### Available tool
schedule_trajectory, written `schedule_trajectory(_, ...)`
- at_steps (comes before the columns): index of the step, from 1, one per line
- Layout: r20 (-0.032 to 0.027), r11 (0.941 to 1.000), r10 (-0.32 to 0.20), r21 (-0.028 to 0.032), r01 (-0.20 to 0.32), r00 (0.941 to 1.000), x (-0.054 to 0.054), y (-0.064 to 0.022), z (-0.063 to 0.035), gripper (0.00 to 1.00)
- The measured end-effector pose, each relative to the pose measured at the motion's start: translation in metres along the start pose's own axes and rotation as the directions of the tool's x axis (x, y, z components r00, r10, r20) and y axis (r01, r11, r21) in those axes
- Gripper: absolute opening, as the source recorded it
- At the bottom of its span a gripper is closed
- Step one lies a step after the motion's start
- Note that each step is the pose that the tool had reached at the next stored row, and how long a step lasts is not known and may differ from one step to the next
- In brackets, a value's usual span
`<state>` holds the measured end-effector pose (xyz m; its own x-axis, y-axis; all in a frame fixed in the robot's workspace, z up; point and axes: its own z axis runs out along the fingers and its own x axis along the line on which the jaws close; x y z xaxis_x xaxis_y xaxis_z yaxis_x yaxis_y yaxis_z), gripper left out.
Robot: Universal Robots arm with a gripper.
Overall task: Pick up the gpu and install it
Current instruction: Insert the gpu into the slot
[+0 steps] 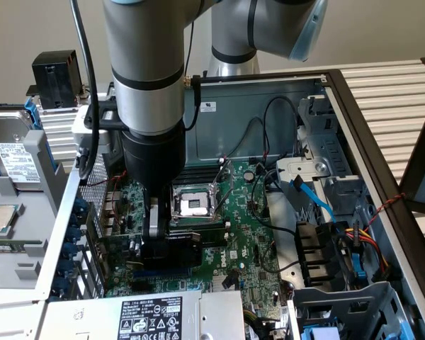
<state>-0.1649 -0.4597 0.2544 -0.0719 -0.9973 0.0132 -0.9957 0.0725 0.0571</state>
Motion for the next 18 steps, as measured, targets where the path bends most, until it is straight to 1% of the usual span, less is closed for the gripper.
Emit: schedule_trajectory(18, 0.0003, 1.0000, 0.001, 0.0001, -0.001, 1.0000, 0.0000, 0.0008, -0.0019, 0.27)
